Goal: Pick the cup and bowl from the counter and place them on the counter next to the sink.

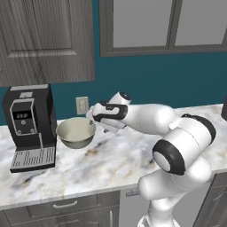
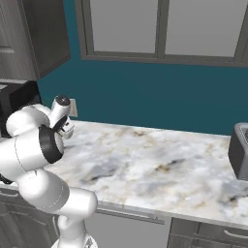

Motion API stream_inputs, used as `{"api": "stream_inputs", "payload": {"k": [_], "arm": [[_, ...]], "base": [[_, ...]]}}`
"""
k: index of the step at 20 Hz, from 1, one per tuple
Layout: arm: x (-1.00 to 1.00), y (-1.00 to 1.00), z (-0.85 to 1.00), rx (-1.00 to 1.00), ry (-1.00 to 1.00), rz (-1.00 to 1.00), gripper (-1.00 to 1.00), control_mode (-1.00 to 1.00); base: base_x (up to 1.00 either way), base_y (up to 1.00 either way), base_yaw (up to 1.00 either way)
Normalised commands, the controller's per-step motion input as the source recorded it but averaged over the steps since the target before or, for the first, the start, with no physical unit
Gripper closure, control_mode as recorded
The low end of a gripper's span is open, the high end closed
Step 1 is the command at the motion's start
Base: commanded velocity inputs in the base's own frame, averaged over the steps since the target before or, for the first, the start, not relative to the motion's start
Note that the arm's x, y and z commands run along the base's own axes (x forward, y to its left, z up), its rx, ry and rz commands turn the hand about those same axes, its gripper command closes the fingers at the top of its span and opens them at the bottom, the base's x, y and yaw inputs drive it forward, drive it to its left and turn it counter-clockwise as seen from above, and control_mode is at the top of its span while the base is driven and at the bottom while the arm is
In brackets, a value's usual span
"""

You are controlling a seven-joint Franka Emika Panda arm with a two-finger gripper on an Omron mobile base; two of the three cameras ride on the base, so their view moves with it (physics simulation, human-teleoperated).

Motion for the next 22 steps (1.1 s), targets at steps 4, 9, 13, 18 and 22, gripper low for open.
{"api": "stream_inputs", "payload": {"k": [4, 9, 13, 18, 22], "arm": [[0.01, 0.08, -0.22, 0.0, 0.0, 0.0, -1.0, -1.0], [0.0, 0.13, -0.19, 0.0, 0.0, 0.0, -1.0, -1.0], [0.01, 0.12, -0.21, 0.0, 0.0, 0.0, -1.0, -1.0], [0.02, 0.07, -0.24, 0.0, 0.01, 0.0, -1.0, -1.0], [0.09, 0.08, -0.19, 0.0, 0.01, 0.0, -1.0, -1.0]], "base": [[0.0, 0.0, 0.0], [0.0, 0.0, 0.0], [0.0, 0.0, 0.0], [0.0, 0.0, 0.0], [0.0, 0.0, 0.0]]}}
